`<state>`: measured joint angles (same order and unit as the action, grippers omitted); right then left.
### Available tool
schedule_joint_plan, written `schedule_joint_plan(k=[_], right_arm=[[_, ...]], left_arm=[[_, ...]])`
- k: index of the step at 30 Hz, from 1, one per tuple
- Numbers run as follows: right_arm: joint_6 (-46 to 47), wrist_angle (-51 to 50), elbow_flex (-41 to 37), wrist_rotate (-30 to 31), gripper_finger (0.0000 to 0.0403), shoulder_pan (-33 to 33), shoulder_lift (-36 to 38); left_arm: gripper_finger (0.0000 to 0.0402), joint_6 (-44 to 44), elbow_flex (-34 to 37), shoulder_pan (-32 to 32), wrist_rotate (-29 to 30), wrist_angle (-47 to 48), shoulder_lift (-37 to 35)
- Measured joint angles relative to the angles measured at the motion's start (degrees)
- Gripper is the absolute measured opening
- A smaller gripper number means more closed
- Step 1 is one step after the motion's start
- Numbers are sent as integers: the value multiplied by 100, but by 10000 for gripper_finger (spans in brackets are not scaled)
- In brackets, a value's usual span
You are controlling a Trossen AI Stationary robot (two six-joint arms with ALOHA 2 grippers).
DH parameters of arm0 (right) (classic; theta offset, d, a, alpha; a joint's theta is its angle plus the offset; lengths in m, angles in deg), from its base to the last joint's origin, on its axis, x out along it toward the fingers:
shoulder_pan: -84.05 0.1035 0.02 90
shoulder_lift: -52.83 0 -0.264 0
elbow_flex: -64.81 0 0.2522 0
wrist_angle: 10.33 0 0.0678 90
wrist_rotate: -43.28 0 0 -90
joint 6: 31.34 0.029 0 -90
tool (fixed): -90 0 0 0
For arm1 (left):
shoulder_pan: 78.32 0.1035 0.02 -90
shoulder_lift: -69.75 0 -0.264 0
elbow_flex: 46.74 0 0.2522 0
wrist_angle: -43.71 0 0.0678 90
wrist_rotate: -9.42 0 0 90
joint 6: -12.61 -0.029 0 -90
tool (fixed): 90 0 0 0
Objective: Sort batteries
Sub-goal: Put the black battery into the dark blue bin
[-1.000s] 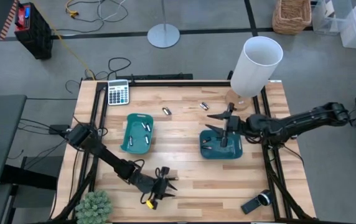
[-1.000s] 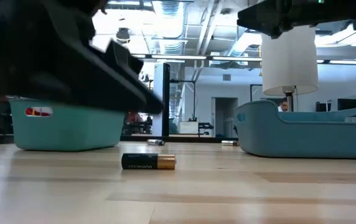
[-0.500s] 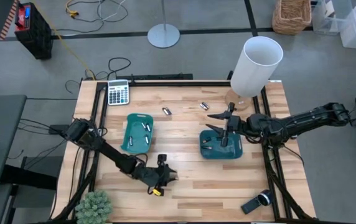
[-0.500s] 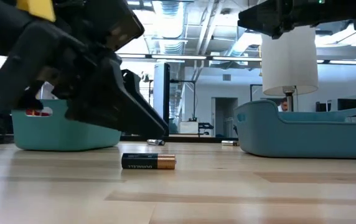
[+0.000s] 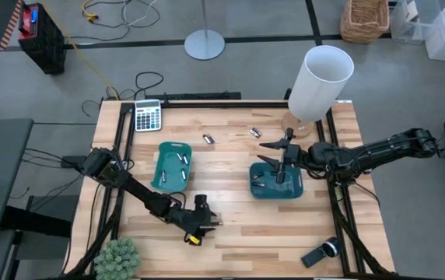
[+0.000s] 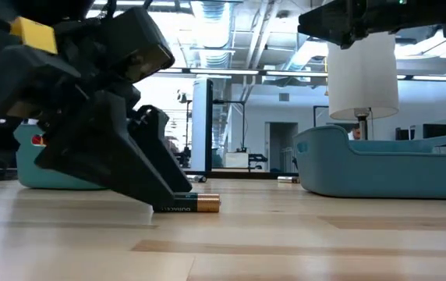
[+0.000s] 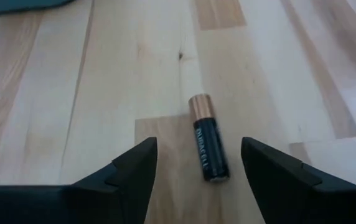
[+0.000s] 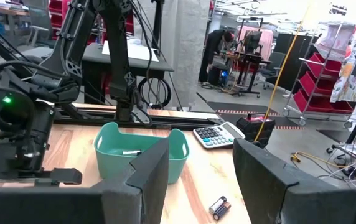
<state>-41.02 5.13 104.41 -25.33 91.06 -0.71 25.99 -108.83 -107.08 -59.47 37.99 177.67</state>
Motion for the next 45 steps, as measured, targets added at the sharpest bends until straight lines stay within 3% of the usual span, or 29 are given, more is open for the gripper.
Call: schedule_joint_plan(k=[12, 27, 45], right_arm=[[5, 34, 0, 0, 193, -2, 0], [22, 35, 0, 0, 193, -79, 0], [-26, 39, 0, 0, 193, -79, 0]], left_arm=[[195, 101, -17, 73, -173, 76, 158], [47, 86, -17, 152, -290, 80, 221], [44, -739, -122, 198, -177, -481, -85]])
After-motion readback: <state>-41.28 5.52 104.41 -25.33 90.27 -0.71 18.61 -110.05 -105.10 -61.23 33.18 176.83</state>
